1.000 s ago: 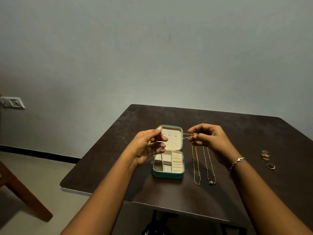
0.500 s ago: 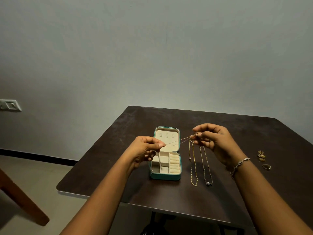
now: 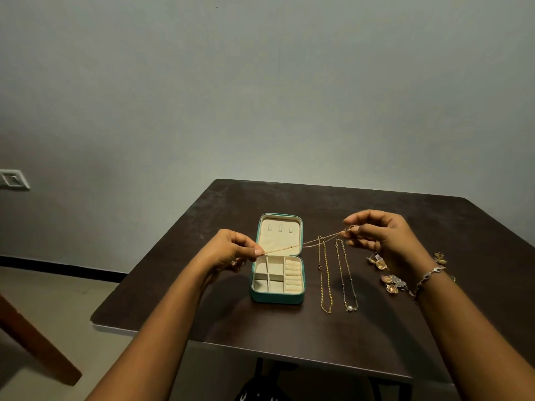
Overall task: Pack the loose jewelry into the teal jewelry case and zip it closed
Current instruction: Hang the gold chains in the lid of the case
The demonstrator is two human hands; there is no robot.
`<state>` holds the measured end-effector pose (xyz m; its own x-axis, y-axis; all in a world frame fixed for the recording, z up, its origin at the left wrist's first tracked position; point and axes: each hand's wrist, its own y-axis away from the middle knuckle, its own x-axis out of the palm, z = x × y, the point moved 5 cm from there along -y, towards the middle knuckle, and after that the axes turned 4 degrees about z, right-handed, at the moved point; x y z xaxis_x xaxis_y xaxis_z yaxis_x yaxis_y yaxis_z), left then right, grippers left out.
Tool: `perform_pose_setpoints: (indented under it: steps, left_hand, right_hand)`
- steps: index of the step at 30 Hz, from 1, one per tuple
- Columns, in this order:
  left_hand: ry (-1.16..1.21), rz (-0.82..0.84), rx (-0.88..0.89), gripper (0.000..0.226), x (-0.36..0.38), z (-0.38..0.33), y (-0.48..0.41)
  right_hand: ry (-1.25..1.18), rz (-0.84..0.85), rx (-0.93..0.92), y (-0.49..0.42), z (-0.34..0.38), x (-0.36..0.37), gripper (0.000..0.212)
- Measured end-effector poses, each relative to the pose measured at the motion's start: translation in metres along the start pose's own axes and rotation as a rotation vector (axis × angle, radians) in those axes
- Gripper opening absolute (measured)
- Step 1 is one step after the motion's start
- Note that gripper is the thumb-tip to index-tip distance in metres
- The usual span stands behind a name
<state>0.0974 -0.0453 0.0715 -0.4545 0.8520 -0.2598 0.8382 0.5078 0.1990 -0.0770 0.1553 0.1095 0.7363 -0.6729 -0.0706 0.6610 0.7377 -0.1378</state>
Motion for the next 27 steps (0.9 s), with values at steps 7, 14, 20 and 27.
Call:
perform_pose_setpoints:
  steps: [7,14,20,27]
  left_hand:
    - [-0.068,-0.042,0.002,0.011,-0.007,0.002,0.000]
    - [-0.023,-0.148,0.047,0.011,-0.013,-0.002,0.000]
    - [0.048,-0.219,0.116,0.010,-0.014,-0.009,0.001]
    - [0.214,-0.281,0.173,0.016,-0.010,-0.023,-0.009]
  right_hand:
    - [0.049,0.020,-0.012,0.005,-0.003,-0.007,0.026]
    - [0.196,0.035,-0.052,0.014,-0.006,-0.017,0.025]
    - [0.239,0.045,-0.090,0.025,-0.008,-0.022,0.012]
    - [0.276,0.041,-0.088,0.037,-0.019,-0.033,0.010]
